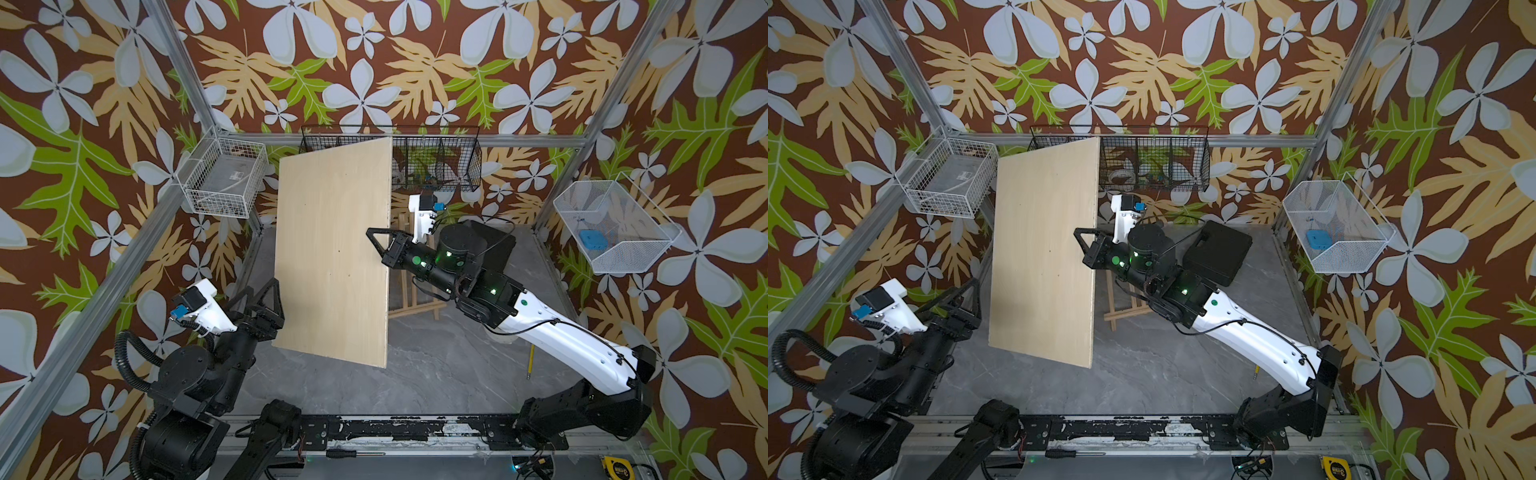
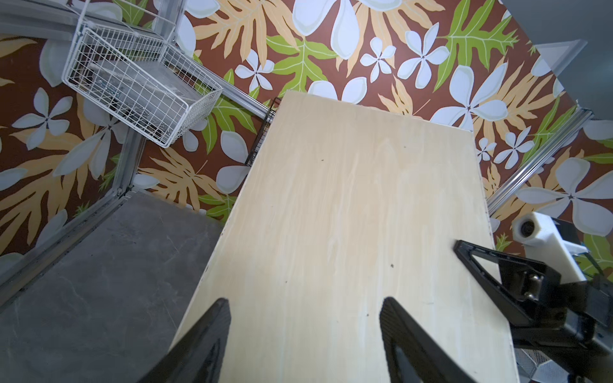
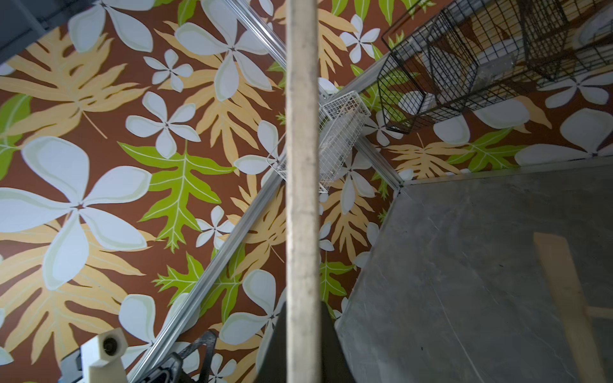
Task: Disassemble the easel
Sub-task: Pick up the drawing board from the easel, then place the drawing board at the center of the board.
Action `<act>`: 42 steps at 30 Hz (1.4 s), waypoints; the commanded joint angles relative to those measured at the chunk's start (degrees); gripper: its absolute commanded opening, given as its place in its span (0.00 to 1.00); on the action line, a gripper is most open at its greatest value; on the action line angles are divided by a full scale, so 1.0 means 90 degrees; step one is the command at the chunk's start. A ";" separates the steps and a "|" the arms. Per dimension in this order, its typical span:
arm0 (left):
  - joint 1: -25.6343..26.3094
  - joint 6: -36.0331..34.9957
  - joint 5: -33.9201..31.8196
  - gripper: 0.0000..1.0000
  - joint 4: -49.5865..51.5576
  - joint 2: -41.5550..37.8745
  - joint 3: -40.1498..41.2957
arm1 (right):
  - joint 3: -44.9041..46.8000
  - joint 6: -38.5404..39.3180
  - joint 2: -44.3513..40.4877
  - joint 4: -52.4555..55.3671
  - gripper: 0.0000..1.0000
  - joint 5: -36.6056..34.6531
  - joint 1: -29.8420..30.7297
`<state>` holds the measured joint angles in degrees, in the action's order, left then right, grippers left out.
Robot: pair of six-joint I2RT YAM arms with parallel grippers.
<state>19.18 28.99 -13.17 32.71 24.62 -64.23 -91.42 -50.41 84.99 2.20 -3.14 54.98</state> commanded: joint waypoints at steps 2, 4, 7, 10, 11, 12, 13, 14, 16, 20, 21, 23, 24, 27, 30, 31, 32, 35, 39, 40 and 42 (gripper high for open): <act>0.0004 -0.0226 0.0409 0.69 0.0252 0.0154 0.0059 | 0.0262 -0.0365 0.0031 -0.1255 0.00 -0.0667 0.0129; 0.0000 -0.0191 0.0553 0.68 0.0233 0.0193 0.0176 | 0.0418 -0.0455 0.0076 -0.1369 0.00 -0.0804 0.0192; -0.0002 -0.0155 0.0678 0.66 0.0206 0.0220 0.0315 | 0.0532 -0.0570 0.0212 -0.1478 0.00 -0.0915 0.0247; 0.0000 -0.0155 0.0670 0.65 0.0212 0.0214 0.0436 | 0.0530 -0.0644 0.0398 -0.1516 0.00 -0.0950 0.0311; -0.0002 -0.0149 0.0660 0.65 0.0213 0.0213 0.0477 | 0.0480 -0.0640 0.0493 -0.1515 0.00 -0.0957 0.0340; 0.0003 -0.0147 0.0653 0.65 0.0211 0.0198 0.0505 | 0.0415 -0.0635 0.0574 -0.1497 0.00 -0.0972 0.0377; -0.0001 -0.0154 0.0647 0.65 0.0213 0.0201 0.0529 | 0.0352 -0.0611 0.0662 -0.1484 0.00 -0.0995 0.0411; 0.0006 -0.0147 0.0626 0.65 0.0218 0.0185 0.0562 | 0.0298 -0.0610 0.0739 -0.1477 0.00 -0.1009 0.0438; -0.0002 -0.0159 0.0574 0.64 0.0228 0.0176 0.0603 | 0.0192 -0.0689 0.0926 -0.1492 0.00 -0.1009 0.0472; 0.0005 -0.0228 0.0431 0.63 0.0284 0.0194 0.0582 | -0.0109 -0.0756 0.1366 -0.1458 0.00 -0.1064 0.0556; 0.0005 -0.0257 0.0392 0.63 0.0300 0.0207 0.0573 | -0.0192 -0.0751 0.1487 -0.1455 0.00 -0.1103 0.0570; 0.0003 -0.0281 0.0334 0.62 0.0329 0.0206 0.0579 | -0.0353 -0.0688 0.1718 -0.1418 0.00 -0.1222 0.0592; 0.0005 -0.0299 0.0312 0.62 0.0339 0.0208 0.0592 | -0.0411 -0.0688 0.1829 -0.1426 0.00 -0.1252 0.0600; -0.0002 -0.0345 0.0248 0.62 0.0377 0.0219 0.0620 | -0.0626 -0.0765 0.2177 -0.1452 0.00 -0.1287 0.0595; 0.0000 -0.0387 0.0163 0.62 0.0416 0.0226 0.0680 | -0.1013 -0.0880 0.2648 -0.1430 0.00 -0.1169 0.0610; -0.0001 -0.0399 0.0141 0.62 0.0421 0.0237 0.0698 | -0.1128 -0.0914 0.2790 -0.1402 0.00 -0.1138 0.0619; -0.0002 -0.0417 0.0127 0.62 0.0443 0.0251 0.0713 | -0.1268 -0.0949 0.2956 -0.1377 0.00 -0.1089 0.0629; -0.0001 -0.0438 0.0091 0.62 0.0496 0.0319 0.0768 | -0.1623 -0.1065 0.3412 -0.1327 0.00 -0.0959 0.0639; 0.0000 -0.0347 0.0019 0.62 0.0419 0.0311 0.0937 | -0.2200 -0.1131 0.4018 -0.1168 0.00 -0.0797 0.0649; 0.0000 -0.0319 0.0001 0.62 0.0385 0.0297 0.0988 | -0.2305 -0.1166 0.4170 -0.1155 0.00 -0.0758 0.0647; 0.0002 -0.0265 -0.0055 0.62 0.0341 0.0299 0.1087 | -0.2538 -0.1242 0.4452 -0.1133 0.00 -0.0666 0.0649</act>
<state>19.18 25.89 -12.23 36.53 27.40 -55.09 -111.79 -59.53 123.63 1.30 -10.68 60.77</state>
